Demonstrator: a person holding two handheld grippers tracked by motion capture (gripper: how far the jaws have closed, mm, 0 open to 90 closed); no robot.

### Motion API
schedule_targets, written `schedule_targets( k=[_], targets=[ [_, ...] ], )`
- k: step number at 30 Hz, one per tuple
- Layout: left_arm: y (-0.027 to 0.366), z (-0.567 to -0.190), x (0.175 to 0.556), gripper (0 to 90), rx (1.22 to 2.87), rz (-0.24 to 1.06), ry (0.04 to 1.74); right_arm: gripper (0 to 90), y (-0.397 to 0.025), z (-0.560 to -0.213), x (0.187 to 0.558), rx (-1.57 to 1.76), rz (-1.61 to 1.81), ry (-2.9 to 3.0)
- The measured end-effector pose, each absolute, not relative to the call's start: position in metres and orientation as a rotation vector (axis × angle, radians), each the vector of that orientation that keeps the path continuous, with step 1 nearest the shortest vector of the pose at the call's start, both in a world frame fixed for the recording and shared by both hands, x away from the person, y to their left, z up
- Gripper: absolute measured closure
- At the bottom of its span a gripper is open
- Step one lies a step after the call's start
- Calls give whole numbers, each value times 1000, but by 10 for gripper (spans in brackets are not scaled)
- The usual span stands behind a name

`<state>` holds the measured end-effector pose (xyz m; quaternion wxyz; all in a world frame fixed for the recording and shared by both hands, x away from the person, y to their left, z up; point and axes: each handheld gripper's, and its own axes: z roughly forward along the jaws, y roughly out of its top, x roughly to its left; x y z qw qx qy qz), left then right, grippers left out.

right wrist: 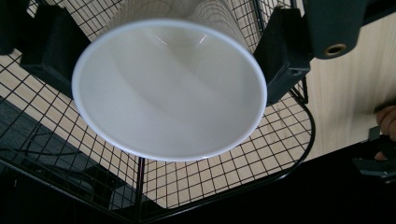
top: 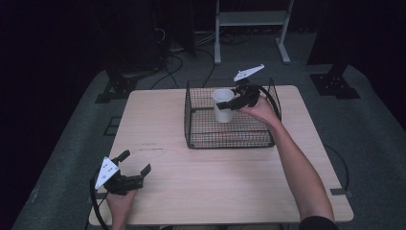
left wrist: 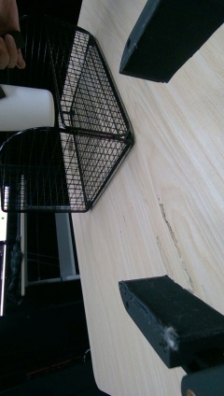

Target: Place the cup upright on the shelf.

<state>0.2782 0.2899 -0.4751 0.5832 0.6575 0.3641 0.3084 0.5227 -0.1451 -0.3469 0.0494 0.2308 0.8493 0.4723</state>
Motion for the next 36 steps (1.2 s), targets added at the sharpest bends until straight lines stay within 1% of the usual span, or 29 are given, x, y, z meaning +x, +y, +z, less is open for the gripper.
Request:
schedule_targets(
  k=[4, 10, 15, 26, 36],
  targets=[
    [290, -475, 278, 0, 1533, 720, 848, 195, -140, -350, 525, 687, 1417, 2591],
    [289, -475, 278, 0, 1532, 722, 847, 195, -126, -340, 528, 624, 1384, 2607],
    [290, -475, 278, 0, 1534, 722, 846, 195, -120, -343, 535, 633, 1355, 2638],
    [290, -475, 278, 0, 1532, 722, 838, 195, -111, -367, 546, 666, 1363, 2681],
    [291, -475, 278, 0, 1525, 726, 849, 193, -111, -394, 555, 740, 1260, 2727]
  ],
)
